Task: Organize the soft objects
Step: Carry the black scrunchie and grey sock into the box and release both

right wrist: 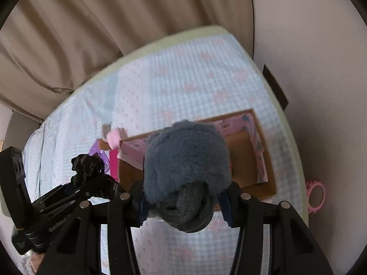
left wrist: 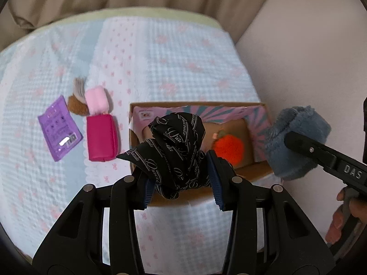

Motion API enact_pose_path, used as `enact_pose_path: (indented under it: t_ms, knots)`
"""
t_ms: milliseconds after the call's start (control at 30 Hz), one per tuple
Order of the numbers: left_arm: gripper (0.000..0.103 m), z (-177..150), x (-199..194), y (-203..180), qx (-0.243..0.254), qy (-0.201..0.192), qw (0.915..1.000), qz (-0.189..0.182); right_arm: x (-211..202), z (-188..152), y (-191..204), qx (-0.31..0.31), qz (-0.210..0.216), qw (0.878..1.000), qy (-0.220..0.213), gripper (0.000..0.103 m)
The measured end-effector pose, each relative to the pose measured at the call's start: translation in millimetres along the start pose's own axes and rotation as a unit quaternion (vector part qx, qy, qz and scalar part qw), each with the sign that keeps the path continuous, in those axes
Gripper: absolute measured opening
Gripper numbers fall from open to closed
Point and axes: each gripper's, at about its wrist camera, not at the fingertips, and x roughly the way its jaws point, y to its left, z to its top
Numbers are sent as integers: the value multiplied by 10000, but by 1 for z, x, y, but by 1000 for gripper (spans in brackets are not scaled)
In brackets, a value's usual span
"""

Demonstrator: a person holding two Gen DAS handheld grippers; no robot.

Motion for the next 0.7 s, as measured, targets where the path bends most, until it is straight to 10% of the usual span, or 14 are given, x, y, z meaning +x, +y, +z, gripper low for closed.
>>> enact_pose_path:
  t_ms: [467,600,700]
  knots:
    - [40,26,135,6,405,1178,9920,205,120,37,-16,362,-222,9916,1223,52]
    - [103,27,146,-2,753,1347,9872,406,135,41,-21,369,-267,9908,1271,95]
    - [103,25,141,-4,864,1271,9873,402,137,43,-27,399,-303,9905,1278,103]
